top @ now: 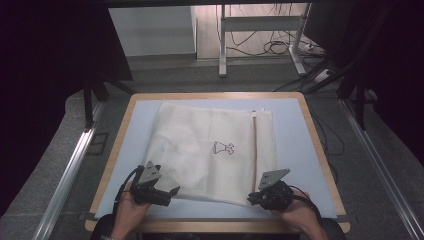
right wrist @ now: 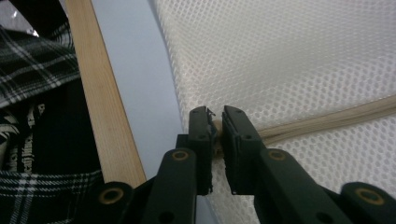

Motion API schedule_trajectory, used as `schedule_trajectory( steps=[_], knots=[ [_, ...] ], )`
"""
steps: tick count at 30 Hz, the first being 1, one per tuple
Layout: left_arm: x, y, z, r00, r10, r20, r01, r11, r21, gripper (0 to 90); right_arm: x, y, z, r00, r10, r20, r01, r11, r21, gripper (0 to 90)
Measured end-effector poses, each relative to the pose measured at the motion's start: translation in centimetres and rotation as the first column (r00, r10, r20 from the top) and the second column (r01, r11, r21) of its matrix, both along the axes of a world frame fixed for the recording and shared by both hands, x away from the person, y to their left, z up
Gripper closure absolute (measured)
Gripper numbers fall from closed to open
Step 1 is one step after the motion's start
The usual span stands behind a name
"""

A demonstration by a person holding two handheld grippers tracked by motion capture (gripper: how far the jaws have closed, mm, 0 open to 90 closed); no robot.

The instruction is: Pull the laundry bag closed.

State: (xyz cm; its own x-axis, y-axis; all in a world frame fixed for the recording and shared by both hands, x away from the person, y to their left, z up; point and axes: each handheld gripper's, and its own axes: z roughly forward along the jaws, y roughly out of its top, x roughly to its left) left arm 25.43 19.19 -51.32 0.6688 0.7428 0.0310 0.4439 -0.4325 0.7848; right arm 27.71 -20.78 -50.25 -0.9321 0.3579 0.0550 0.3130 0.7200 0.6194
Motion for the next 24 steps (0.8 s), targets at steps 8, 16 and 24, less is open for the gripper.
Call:
schedule_trajectory(
  steps=[8,16,24],
  knots=[
    [0.0,-0.1,0.1,0.9997,-0.001,-0.025,0.0,0.9986,-0.053,1.6,-0.2,0.2,0.2,0.9996,0.003,0.028,-0.002,1.0,-0.017,85.5],
    [-0.1,-1.3,0.4,0.9968,-0.076,-0.026,0.073,0.9926,-0.097,2.7,-0.1,0.1,0.1,0.9998,-0.016,0.012,0.016,1.0,-0.014,85.5],
    [0.2,-3.7,0.5,0.9902,-0.14,0.001,0.139,0.9875,-0.074,8.9,-0.3,0.2,0.2,0.9996,-0.014,0.025,0.014,1.0,-0.025,85.4]
  ],
)
